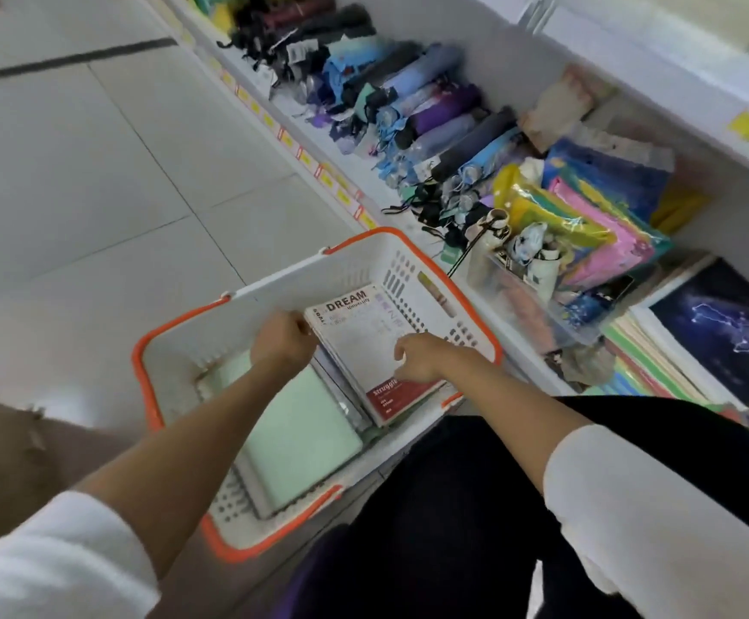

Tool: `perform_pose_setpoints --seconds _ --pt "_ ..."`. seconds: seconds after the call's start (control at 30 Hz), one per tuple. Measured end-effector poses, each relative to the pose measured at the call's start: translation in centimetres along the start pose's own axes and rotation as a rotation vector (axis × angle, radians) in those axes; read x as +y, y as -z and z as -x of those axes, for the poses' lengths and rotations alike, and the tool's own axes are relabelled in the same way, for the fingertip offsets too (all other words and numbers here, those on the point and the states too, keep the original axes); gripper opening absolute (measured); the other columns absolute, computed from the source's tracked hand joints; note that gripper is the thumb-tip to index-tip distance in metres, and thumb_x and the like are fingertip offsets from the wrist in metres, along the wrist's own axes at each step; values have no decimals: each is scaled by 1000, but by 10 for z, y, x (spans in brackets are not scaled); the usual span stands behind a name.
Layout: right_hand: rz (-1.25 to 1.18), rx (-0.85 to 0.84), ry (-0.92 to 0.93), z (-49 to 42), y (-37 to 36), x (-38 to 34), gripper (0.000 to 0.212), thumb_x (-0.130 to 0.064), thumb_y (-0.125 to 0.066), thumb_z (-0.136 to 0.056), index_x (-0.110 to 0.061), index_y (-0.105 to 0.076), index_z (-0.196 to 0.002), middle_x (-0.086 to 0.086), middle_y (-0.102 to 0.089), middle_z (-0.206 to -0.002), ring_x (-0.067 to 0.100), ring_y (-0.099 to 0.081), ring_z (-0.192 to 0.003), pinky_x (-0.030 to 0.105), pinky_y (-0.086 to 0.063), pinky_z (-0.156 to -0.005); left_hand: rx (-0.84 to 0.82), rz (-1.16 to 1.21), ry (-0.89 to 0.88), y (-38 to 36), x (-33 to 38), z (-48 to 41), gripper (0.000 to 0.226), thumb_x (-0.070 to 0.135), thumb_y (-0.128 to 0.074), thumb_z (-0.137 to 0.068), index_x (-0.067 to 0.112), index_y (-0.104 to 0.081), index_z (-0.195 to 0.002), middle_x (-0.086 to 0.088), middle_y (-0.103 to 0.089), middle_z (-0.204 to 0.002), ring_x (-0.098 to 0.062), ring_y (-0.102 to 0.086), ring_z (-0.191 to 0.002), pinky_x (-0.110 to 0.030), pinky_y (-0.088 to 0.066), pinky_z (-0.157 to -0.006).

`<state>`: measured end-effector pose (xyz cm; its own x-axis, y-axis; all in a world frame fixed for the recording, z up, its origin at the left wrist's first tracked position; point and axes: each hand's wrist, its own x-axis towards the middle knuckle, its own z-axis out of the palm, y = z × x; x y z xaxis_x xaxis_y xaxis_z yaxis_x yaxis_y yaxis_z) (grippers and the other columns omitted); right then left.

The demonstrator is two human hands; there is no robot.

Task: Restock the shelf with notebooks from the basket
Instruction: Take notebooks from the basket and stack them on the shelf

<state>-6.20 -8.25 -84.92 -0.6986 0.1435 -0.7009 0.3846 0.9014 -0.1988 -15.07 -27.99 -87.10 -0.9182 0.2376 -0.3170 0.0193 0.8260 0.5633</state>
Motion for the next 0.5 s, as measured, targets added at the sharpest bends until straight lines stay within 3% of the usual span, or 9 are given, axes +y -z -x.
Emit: perform_pose_setpoints --seconds 0.07,0.1,0.2,0.27,0.33,0.37,0.43,0.5 --pt "13 -51 -13 -12 -21 -2 48 -25 -56 -93 -7 -48 -137 14 -48 -140 30 -50 -123 34 -44 -100 -21 8 102 -9 -31 4 13 10 -59 -80 18 -51 -73 -5 -58 -79 -31 -55 -79 -30 -40 -66" --pt "-12 -74 -18 -18 -31 -2 51 -24 -56 -94 -7 -44 -140 14 -46 -142 29 -49 -124 33 -44 -100 -21 3 142 -13 -47 6 11 11 -61 -81 16 -56 -90 -8 -61 -92 -32 -58 -89 -31 -41 -71" --pt "-103 -105 -36 -33 -54 -1 58 -24 -56 -94 -7 -35 -145 15 -43 -144 29 -47 -125 37 -43 -102 -106 -79 211 -25 -95 11 59 15 -63 -83 8 -38 -136 -16 -56 -124 -34 -54 -115 -37 -44 -86" --pt "-148 -92 -58 -41 -66 1 67 -27 -58 -93 -8 -27 -149 15 -37 -148 31 -41 -131 41 -40 -106 -194 -145 273 -31 -121 14 65 17 -62 -84 -1 -33 -140 -22 -51 -130 -37 -51 -119 -41 -46 -92" --pt "-159 -55 -82 -48 -76 4 72 -32 -60 -93 -7 -23 -150 16 -31 -151 32 -33 -137 44 -36 -110 -251 -174 333 -37 -139 17 57 20 -61 -85 -8 -44 -132 -27 -55 -126 -39 -55 -114 -40 -48 -91" --pt "-150 -39 -94 -52 -80 5 71 -35 -60 -93 -6 -26 -148 17 -30 -150 32 -33 -136 44 -36 -110 -252 -168 355 -41 -145 18 57 20 -63 -86 -10 -46 -131 -28 -56 -124 -39 -56 -113 -39 -48 -90" --pt "-128 -15 -109 -59 -86 6 64 -39 -59 -92 -4 -37 -140 17 -35 -144 32 -38 -130 45 -39 -107 -235 -145 397 -51 -150 20 73 21 -67 -86 -16 -31 -138 -32 -50 -131 -43 -51 -118 -40 -43 -94" --pt "-129 24 -101 -64 -89 8 60 -42 -59 -91 -4 -43 -134 15 -40 -137 30 -42 -124 44 -42 -103 -179 -107 485 -58 -148 21 78 22 -70 -84 -9 -28 -142 -30 -44 -136 -44 -47 -123 -41 -41 -97"
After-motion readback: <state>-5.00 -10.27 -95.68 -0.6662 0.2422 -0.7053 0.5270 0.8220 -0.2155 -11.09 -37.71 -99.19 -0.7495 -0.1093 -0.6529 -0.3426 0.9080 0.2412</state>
